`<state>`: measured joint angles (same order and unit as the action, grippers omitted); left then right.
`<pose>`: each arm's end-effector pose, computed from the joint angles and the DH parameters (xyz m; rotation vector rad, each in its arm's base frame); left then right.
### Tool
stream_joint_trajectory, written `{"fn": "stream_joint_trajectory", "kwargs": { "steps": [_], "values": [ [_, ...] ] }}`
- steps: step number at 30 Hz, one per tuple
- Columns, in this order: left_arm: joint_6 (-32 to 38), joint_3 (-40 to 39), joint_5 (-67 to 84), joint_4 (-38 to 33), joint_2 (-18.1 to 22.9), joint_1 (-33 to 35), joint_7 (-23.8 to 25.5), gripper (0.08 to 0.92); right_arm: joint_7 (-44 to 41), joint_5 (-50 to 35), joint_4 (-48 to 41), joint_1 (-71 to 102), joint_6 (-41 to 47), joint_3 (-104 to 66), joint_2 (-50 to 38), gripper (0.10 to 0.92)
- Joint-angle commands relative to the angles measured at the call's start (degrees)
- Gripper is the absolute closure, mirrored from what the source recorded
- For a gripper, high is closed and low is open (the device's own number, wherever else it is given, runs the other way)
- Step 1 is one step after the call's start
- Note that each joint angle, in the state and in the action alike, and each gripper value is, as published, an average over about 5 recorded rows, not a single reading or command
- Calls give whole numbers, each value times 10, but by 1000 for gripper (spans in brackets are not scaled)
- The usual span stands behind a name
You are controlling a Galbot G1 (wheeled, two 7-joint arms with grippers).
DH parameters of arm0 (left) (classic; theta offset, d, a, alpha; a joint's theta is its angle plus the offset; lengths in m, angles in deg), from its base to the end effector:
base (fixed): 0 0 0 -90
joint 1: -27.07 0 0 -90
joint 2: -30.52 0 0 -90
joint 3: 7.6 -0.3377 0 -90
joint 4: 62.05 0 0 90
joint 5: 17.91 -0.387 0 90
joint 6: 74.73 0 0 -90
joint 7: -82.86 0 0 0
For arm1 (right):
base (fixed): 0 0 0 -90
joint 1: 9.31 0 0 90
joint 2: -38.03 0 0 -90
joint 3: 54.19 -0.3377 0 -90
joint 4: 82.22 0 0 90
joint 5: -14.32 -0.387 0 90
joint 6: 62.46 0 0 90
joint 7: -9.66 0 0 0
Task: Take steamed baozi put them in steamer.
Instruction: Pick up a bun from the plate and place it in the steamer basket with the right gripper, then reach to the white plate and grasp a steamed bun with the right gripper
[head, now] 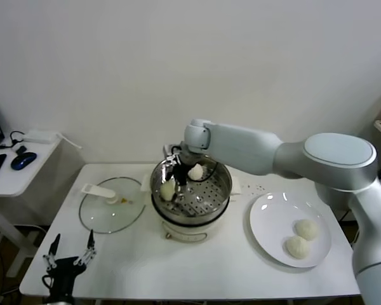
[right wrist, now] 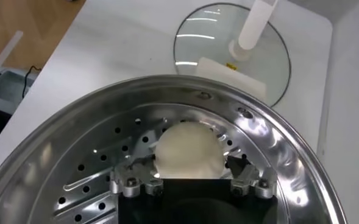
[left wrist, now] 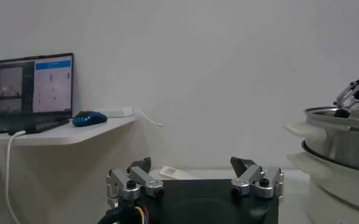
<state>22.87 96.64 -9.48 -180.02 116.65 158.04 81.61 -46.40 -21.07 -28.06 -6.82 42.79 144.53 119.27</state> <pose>0.1517 0.0944 -0.3306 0.3069 -3.0537 -0.0964 0.5980 0.2077 -0.1268 1.6861 -1.3771 1.3452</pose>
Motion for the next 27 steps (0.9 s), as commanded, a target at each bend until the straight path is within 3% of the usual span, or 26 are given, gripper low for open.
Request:
{"fn": "stream_joint_trajectory", "kwargs": {
  "steps": [1,7,15,21,27],
  "values": [
    [0,0,0,-1,0,0,0,177,-3,1,6,-3,-2,-1,-4,205],
    [-1,1,1,-3,0,2,-1,177,-29,-31,61,-68,-13,17,-54,202],
    [-6,-2,-1,-6,1,-3,-1,177,-75,-97,172,-213,-51,95,-191,203],
    [-6,0,-1,-8,-2,1,-2,177,-89,-67,238,-269,-75,145,-302,203],
    [-1,4,4,-16,-7,19,-3,177,-101,24,278,-272,-111,181,-425,203]
  ]
}}
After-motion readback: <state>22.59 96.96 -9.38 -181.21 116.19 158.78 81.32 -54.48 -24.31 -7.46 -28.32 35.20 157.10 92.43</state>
